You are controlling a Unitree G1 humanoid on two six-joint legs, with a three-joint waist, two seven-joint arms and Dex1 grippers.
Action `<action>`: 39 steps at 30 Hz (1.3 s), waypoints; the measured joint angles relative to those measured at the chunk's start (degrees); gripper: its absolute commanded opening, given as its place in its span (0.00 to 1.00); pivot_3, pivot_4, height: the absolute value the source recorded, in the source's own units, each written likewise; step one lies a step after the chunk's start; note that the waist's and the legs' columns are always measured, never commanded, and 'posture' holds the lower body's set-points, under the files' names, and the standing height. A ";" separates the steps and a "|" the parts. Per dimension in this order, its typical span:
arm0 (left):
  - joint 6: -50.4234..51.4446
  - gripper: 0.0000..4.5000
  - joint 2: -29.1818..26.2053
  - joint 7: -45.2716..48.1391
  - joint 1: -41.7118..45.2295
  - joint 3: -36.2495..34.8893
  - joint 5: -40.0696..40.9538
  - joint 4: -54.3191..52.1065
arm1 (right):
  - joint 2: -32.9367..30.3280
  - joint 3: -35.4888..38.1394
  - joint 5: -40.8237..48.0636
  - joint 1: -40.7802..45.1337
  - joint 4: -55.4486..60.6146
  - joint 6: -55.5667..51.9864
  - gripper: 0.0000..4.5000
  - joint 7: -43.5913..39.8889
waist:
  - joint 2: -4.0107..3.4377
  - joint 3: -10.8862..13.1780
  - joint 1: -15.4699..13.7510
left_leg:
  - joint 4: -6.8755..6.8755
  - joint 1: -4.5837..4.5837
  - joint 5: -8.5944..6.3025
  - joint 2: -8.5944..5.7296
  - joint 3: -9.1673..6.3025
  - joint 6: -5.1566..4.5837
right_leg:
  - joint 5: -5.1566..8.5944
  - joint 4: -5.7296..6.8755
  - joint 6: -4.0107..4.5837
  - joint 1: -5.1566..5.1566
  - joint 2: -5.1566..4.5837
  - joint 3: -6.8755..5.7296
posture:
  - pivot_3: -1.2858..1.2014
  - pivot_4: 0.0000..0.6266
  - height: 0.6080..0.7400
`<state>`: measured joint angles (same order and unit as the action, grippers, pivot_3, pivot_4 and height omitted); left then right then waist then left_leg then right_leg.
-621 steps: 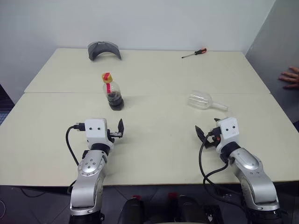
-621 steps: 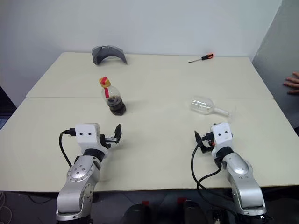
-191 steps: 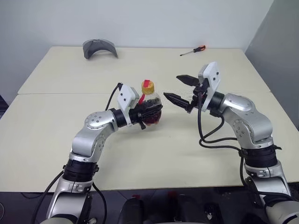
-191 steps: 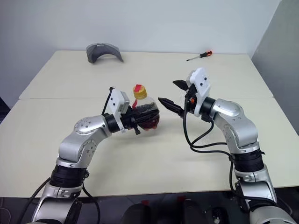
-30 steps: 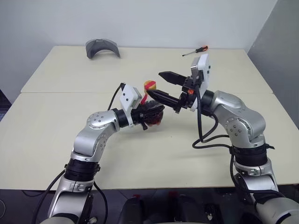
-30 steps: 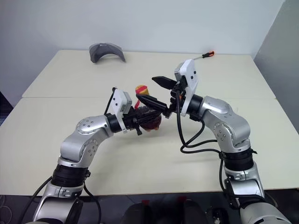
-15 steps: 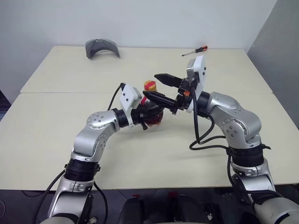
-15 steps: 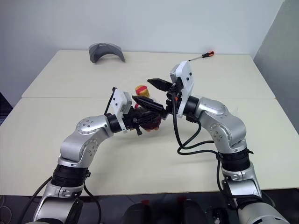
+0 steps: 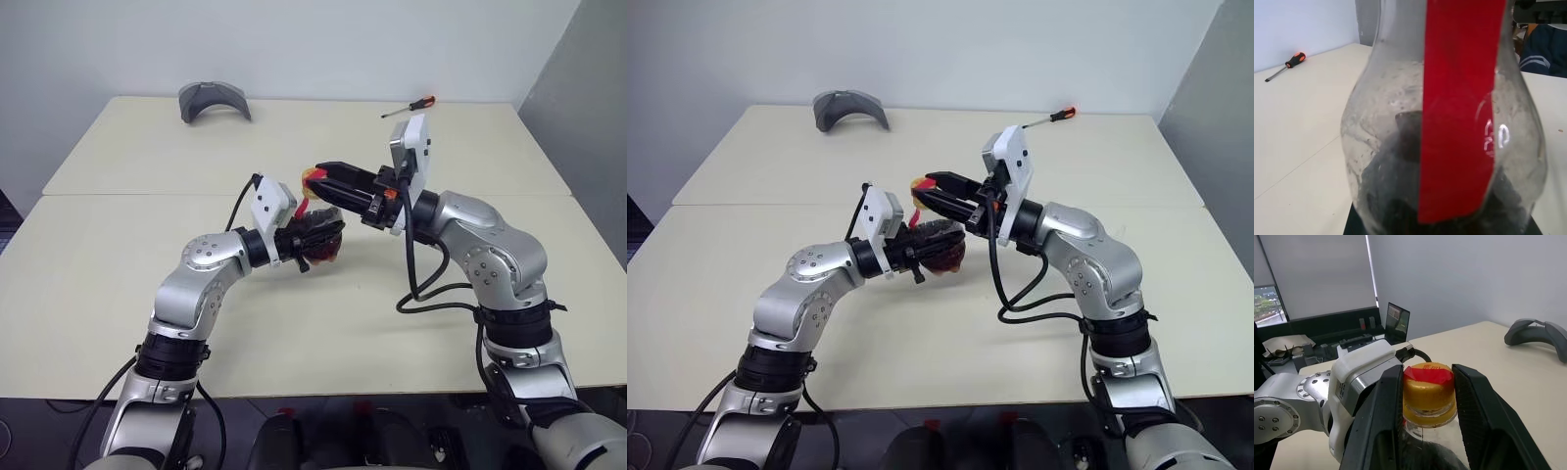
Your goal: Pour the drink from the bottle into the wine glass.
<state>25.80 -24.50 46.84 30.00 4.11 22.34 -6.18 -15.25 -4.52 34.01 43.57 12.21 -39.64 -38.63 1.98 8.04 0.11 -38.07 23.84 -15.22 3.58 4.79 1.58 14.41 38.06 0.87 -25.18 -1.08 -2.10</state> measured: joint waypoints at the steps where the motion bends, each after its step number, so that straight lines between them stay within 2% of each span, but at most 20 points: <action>1: -0.04 0.22 0.00 -0.01 0.00 -0.09 0.01 -0.01 | 0.00 0.04 0.13 0.26 -0.12 -0.29 0.26 0.01 | 0.00 0.00 0.00 | 0.00 0.00 0.00 0.00 0.00 0.00 | 0.00 0.00 0.00 0.00 0.00 -0.01 | 0.52 0.24 1.00; 8: -0.10 0.22 -0.15 0.11 -0.97 -0.13 0.20 -1.66 | -1.61 0.46 2.56 1.56 -1.10 -1.94 0.26 -2.41 | 0.00 0.00 -0.01 | 0.00 0.00 0.00 0.00 0.00 0.00 | 0.00 0.00 0.00 0.00 0.00 0.00 | 0.52 0.24 1.00; 17: 0.21 0.22 -1.83 3.01 -4.82 0.12 2.71 -7.96 | -6.35 0.46 5.76 2.67 -1.08 -2.43 0.26 -12.58 | 0.00 0.00 -0.02 | 0.00 0.00 0.00 0.02 -0.01 -0.01 | 0.00 -0.01 0.00 0.01 -0.01 0.01 | 0.52 0.24 1.00; 23: 1.93 0.22 -3.13 3.94 -7.32 0.02 5.47 -11.92 | -7.14 0.25 6.05 2.94 -1.08 -1.94 0.26 -17.49 | 0.00 0.00 -0.03 | 0.00 0.00 -0.01 0.01 -0.02 -0.01 | 0.00 -0.01 0.00 0.01 -0.01 0.02 | 0.52 0.24 1.00; 28: 4.11 0.22 -3.50 4.09 -10.04 1.31 6.86 -14.79 | -7.34 0.47 7.16 6.02 -1.54 -1.48 0.26 -20.05 | 0.00 0.00 -0.07 | 0.00 0.00 -0.01 0.02 -0.04 -0.01 | 0.00 -0.01 0.00 0.01 -0.01 0.00 | 0.52 0.24 1.00; 39: 4.30 0.22 -4.85 5.89 -10.16 1.29 7.15 -15.85 | -8.75 0.46 7.11 7.63 -4.03 0.41 0.26 -23.35 | 0.00 0.00 -0.05 | 0.00 0.00 -0.01 0.01 -0.03 -0.01 | 0.00 -0.02 0.00 0.02 -0.01 0.01 | 0.52 0.24 1.00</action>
<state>30.10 -29.35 52.73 19.84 5.40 29.50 -22.03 -24.01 -4.06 41.12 51.20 8.19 -39.23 -61.98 1.98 8.04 0.06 -38.07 23.84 -15.23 3.59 4.76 1.57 14.41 38.04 0.87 -25.16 -1.09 -2.09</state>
